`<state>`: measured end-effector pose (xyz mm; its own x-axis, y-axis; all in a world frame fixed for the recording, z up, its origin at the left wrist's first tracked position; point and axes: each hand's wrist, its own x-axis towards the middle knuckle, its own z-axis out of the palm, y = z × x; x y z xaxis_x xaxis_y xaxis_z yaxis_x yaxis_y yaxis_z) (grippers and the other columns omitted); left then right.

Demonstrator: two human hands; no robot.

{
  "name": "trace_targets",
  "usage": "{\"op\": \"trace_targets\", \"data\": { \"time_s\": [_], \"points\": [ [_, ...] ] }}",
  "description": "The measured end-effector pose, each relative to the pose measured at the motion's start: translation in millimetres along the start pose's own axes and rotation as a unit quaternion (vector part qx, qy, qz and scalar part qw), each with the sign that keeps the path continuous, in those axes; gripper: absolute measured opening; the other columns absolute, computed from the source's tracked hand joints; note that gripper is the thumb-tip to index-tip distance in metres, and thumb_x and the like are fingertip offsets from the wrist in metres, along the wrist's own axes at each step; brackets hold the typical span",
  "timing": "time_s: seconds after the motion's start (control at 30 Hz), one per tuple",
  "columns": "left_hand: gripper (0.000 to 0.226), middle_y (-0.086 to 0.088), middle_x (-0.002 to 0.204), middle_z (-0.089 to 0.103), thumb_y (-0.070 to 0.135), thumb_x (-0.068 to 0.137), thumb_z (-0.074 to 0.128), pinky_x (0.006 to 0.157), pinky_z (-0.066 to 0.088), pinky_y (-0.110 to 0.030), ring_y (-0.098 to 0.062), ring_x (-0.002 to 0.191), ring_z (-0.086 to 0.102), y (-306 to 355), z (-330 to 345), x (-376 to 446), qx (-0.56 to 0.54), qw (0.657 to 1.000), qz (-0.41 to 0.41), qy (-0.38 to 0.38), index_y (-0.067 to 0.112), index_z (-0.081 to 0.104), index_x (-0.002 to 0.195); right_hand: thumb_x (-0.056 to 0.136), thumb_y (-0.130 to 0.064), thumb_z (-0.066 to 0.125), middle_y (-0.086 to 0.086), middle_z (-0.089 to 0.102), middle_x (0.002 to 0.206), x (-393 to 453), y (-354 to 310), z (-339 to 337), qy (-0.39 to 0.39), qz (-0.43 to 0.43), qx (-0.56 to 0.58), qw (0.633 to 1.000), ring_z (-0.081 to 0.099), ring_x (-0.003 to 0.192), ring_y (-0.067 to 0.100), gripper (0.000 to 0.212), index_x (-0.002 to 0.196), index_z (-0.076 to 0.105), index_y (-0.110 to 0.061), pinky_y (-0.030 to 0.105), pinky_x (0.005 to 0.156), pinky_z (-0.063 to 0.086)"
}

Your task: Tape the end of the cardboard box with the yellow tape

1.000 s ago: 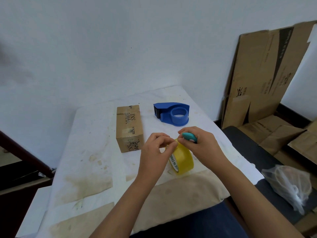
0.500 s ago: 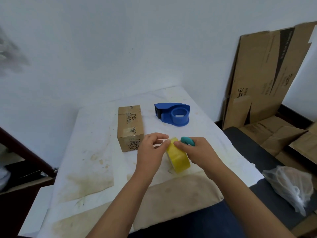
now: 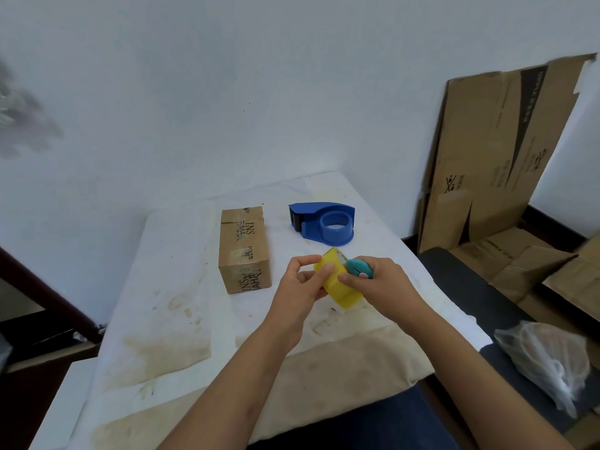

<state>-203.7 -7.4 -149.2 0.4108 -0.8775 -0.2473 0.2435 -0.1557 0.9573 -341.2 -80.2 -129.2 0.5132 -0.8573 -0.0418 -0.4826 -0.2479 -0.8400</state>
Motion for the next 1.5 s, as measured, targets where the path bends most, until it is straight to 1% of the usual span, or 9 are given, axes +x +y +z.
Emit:
{"op": "trace_targets", "data": {
  "time_s": [0.17, 0.33, 0.43, 0.67, 0.77, 0.87, 1.0, 1.23, 1.5],
  "points": [
    [0.022, -0.013, 0.104, 0.068, 0.028, 0.093, 0.062, 0.087, 0.057, -0.034, -0.02, 0.09, 0.069, -5.0, 11.3, 6.2, 0.003, 1.0, 0.012, 0.019, 0.019, 0.057, 0.113, 0.089, -0.034, 0.064, 0.014, 0.066, 0.089, -2.2, 4.8, -0.5, 0.02, 0.005, 0.013, 1.0, 0.055, 0.075, 0.016, 0.029, 0.1, 0.069, -0.007, 0.044, 0.076, 0.053],
    [0.024, -0.014, 0.106, 0.068, 0.04, 0.096, 0.053, 0.083, 0.059, -0.034, -0.02, 0.088, 0.07, -6.6, 15.8, 10.2, 0.029, 0.999, 0.024, 0.027, 0.02, 0.056, 0.11, 0.09, -0.033, 0.063, 0.002, 0.064, 0.089, -2.8, 11.6, -0.4, 0.028, 0.001, 0.011, 1.0, 0.056, 0.078, 0.014, 0.027, 0.105, 0.068, -0.012, 0.027, 0.067, 0.048],
    [0.026, -0.012, 0.103, 0.07, 0.038, 0.094, 0.059, 0.079, 0.059, -0.027, -0.014, 0.084, 0.072, -3.4, 11.7, 12.8, 0.069, 0.997, 0.028, -0.013, 0.02, 0.053, 0.111, 0.091, -0.032, 0.062, 0.004, 0.071, 0.106, -4.0, 17.0, 0.4, 0.054, -0.029, -0.058, 0.996, 0.061, 0.087, 0.015, 0.031, 0.117, 0.069, -0.016, 0.014, 0.066, 0.044],
    [0.021, -0.003, 0.118, 0.066, 0.012, 0.099, 0.043, 0.09, 0.054, -0.03, -0.015, 0.101, 0.066, 0.9, 5.4, 28.0, 0.214, 0.977, 0.0, -0.014, 0.017, 0.06, 0.11, 0.096, -0.033, 0.052, -0.005, 0.066, 0.122, 1.4, 29.2, -10.1, 0.04, -0.029, -0.306, 0.951, 0.061, 0.109, 0.019, 0.03, 0.125, 0.06, -0.033, 0.031, 0.084, 0.05],
    [0.026, 0.002, 0.125, 0.059, 0.008, 0.097, 0.044, 0.092, 0.053, -0.031, -0.014, 0.102, 0.064, 4.4, -0.6, 29.6, 0.222, 0.975, 0.012, 0.004, 0.022, 0.062, 0.11, 0.093, -0.04, 0.054, -0.004, 0.065, 0.121, 4.5, 35.6, -9.5, -0.009, 0.006, -0.242, 0.97, 0.06, 0.108, 0.02, 0.031, 0.121, 0.063, -0.031, 0.034, 0.089, 0.051],
    [0.026, 0.004, 0.123, 0.055, 0.012, 0.096, 0.048, 0.098, 0.052, -0.038, -0.013, 0.098, 0.063, 9.3, -9.7, 30.6, 0.214, 0.976, 0.006, 0.038, 0.028, 0.065, 0.106, 0.093, -0.049, 0.048, -0.004, 0.069, 0.109, 9.7, 25.8, -20.1, 0.083, -0.009, -0.102, 0.991, 0.062, 0.099, 0.018, 0.032, 0.115, 0.064, -0.03, 0.035, 0.084, 0.051],
    [0.025, 0.005, 0.123, 0.053, 0.014, 0.097, 0.05, 0.098, 0.052, -0.038, -0.008, 0.094, 0.062, 14.6, -19.1, 29.7, 0.209, 0.976, -0.006, 0.055, 0.031, 0.066, 0.104, 0.102, -0.025, 0.032, 0.011, 0.061, 0.111, 33.9, 12.6, -25.8, 0.074, -0.026, -0.165, 0.983, 0.057, 0.1, 0.029, 0.032, 0.116, 0.055, -0.008, 0.038, 0.08, 0.045],
    [0.023, 0.005, 0.125, 0.048, 0.015, 0.098, 0.052, 0.084, 0.052, -0.026, -0.006, 0.091, 0.059, 23.3, -25.8, 24.6, 0.207, 0.976, -0.017, 0.059, 0.031, 0.066, 0.108, 0.087, -0.023, 0.057, 0.003, 0.067, 0.11, 57.9, 10.6, -16.7, -0.058, 0.011, -0.298, 0.953, 0.06, 0.1, 0.025, 0.026, 0.11, 0.069, -0.023, 0.035, 0.086, 0.05],
    [0.022, 0.005, 0.127, 0.046, 0.017, 0.098, 0.052, 0.083, 0.052, -0.025, -0.009, 0.094, 0.06, 25.0, -32.4, 14.5, 0.223, 0.973, -0.006, 0.063, 0.031, 0.066, 0.105, 0.09, -0.017, 0.051, 0.002, 0.073, 0.1, 54.4, 14.4, -15.5, 0.128, -0.04, -0.146, 0.98, 0.067, 0.091, 0.021, 0.025, 0.091, 0.075, -0.024, 0.036, 0.072, 0.057]
  ]
}}
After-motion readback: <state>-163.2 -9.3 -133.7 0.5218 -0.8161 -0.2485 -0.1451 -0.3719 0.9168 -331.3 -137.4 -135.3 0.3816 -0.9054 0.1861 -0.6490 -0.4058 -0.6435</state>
